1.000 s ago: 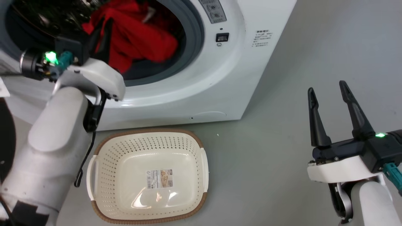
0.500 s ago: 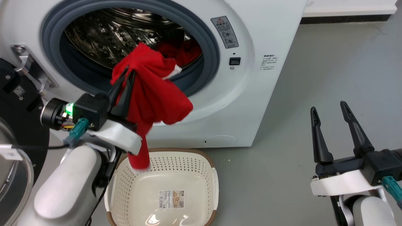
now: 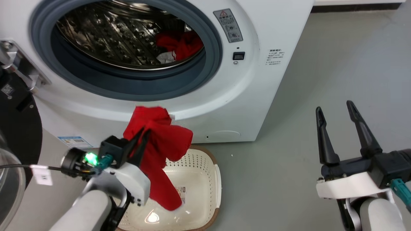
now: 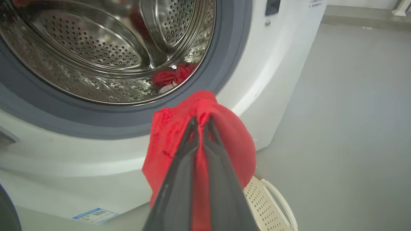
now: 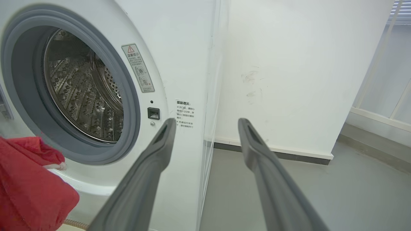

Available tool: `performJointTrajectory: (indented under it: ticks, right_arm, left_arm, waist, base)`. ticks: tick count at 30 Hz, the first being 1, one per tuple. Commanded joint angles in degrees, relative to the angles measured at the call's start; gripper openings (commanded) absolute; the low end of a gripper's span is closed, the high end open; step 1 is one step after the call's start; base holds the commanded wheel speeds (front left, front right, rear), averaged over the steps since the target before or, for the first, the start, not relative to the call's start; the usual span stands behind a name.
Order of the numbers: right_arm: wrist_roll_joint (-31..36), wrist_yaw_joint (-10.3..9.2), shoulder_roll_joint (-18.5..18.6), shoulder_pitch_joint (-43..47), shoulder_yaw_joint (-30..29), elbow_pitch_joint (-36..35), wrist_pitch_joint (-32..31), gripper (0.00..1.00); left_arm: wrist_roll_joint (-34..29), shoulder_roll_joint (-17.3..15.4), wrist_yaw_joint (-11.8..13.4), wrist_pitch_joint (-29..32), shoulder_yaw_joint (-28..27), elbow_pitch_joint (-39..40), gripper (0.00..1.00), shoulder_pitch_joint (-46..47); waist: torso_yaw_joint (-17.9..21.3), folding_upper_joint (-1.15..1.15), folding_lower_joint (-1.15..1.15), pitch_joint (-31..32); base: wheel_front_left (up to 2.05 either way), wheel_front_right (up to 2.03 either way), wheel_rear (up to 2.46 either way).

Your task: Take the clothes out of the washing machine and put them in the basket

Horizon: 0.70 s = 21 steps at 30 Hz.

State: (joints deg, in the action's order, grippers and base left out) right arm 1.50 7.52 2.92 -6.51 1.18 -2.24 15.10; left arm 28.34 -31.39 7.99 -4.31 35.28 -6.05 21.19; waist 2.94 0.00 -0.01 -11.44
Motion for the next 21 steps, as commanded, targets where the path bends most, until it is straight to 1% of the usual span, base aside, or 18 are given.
performJointTrajectory:
  ticks: [1, 5, 8, 12, 17, 21]
  right_arm:
    - [-0.2, -0.06, -0.1, -1.4, 0.1, -0.7, 0.1, 1.0]
    - [-0.1, -0.06, -0.1, -2.9, 0.0, -1.3, 0.1, 1.0]
    - [0.2, -0.06, -0.1, -4.0, 0.4, -1.8, 0.1, 1.0]
    - [0.1, -0.06, -0.1, -5.7, 0.7, -2.4, 0.1, 1.0]
    - [0.1, -0.06, -0.1, -7.3, 1.3, -3.3, 0.1, 1.0]
    - [0.2, -0.06, -0.1, -8.4, 1.8, -4.1, 0.1, 1.0]
  left_arm:
    - [0.1, 0.6, -1.0, 0.6, 1.0, -3.1, 0.0, -0.8]
    - [-0.3, 2.8, -3.3, 1.0, 3.3, -12.2, 0.0, 1.7]
    - [-0.6, 4.3, -5.6, 0.9, 4.8, -20.4, 0.0, 3.8]
    - [-0.8, 7.0, -7.9, -0.3, 5.9, -30.6, 0.0, 7.6]
    - [-1.4, 10.2, -9.9, -2.6, 6.6, -41.5, 0.0, 12.9]
    - [-1.8, 12.2, -10.8, -4.2, 7.1, -48.7, 0.0, 17.1]
  waist:
    - [0.8, 0.0, 0.01, -2.1]
    - [1.9, 0.0, 0.01, -5.5]
    - [3.2, 0.0, 0.01, -8.5]
    - [4.8, 0.0, 0.01, -12.4]
    - [6.6, 0.0, 0.01, -17.1]
    - [7.8, 0.0, 0.01, -20.8]
  base:
    - [0.0, 0.0, 0.0]
    - [0.0, 0.0, 0.0]
    - [0.0, 0.0, 0.0]
    - [0.0, 0.0, 0.0]
    - [0.0, 0.0, 0.0]
    - [0.0, 0.0, 0.0]
